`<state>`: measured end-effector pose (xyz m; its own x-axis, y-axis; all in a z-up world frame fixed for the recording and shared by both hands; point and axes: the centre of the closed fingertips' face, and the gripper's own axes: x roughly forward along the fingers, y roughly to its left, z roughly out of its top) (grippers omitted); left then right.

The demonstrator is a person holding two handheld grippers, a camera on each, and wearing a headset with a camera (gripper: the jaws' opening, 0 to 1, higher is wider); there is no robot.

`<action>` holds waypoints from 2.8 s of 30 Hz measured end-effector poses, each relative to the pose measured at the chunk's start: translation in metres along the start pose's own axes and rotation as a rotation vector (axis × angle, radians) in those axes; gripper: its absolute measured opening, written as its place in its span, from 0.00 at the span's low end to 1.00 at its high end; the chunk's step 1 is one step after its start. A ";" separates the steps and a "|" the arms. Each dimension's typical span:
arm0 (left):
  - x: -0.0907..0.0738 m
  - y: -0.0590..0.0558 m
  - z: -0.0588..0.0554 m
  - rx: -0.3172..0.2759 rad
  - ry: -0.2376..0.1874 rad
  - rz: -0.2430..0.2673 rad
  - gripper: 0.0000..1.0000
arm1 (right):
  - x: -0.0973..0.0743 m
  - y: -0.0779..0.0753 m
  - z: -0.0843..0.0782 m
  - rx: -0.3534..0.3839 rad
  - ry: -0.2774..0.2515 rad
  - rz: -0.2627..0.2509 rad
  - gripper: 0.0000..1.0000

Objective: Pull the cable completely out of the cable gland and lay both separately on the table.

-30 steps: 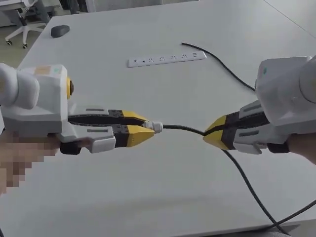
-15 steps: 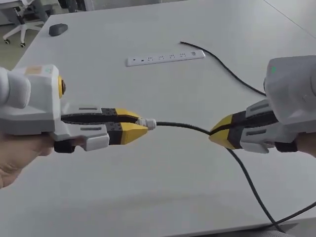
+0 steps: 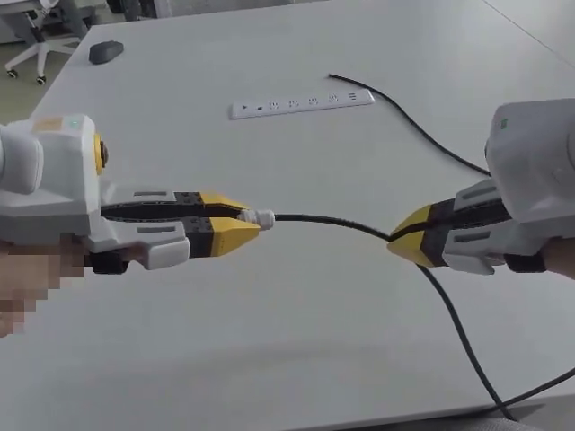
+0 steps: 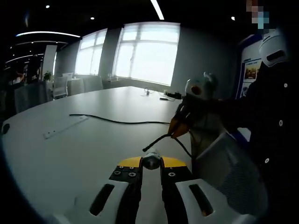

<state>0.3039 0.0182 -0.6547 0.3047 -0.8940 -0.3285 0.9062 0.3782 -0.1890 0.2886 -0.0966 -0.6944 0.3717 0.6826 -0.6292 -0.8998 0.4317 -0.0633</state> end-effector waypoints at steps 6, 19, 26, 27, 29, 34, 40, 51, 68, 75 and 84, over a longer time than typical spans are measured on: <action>-0.002 0.003 -0.003 -0.007 0.000 0.010 0.15 | -0.001 -0.005 -0.005 0.011 0.011 -0.013 0.00; -0.016 0.008 -0.014 -0.032 -0.008 0.036 0.15 | 0.026 -0.018 0.025 -0.038 0.006 -0.012 0.00; -0.029 0.012 -0.021 -0.042 -0.012 0.058 0.15 | 0.049 -0.025 0.056 -0.056 -0.045 -0.014 0.00; -0.030 0.012 -0.021 -0.047 -0.015 0.058 0.15 | 0.052 -0.026 0.059 -0.058 -0.050 -0.016 0.00; -0.034 0.014 -0.023 -0.049 -0.014 0.065 0.15 | 0.060 -0.027 0.065 -0.062 -0.054 -0.019 0.00; -0.043 0.019 -0.030 -0.059 -0.013 0.076 0.15 | 0.082 -0.027 0.078 -0.069 -0.067 -0.007 0.00; -0.049 0.024 -0.039 -0.071 -0.011 0.082 0.15 | 0.114 -0.034 0.090 -0.052 -0.070 0.012 0.00; -0.061 0.031 -0.055 -0.102 -0.020 0.100 0.15 | 0.166 -0.040 0.096 -0.009 -0.044 0.023 0.00; -0.069 0.043 -0.077 -0.152 -0.032 0.115 0.15 | 0.227 -0.038 0.065 0.071 0.066 0.039 0.00; -0.065 0.046 -0.084 -0.170 -0.035 0.111 0.15 | 0.250 -0.044 0.058 0.115 0.079 0.042 0.00; -0.065 0.050 -0.091 -0.184 -0.037 0.114 0.15 | 0.253 -0.037 0.050 0.115 0.108 0.047 0.00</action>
<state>0.3032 0.1169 -0.7267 0.4158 -0.8499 -0.3238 0.7974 0.5119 -0.3196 0.4280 0.0899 -0.8124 0.2977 0.6391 -0.7091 -0.8814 0.4695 0.0531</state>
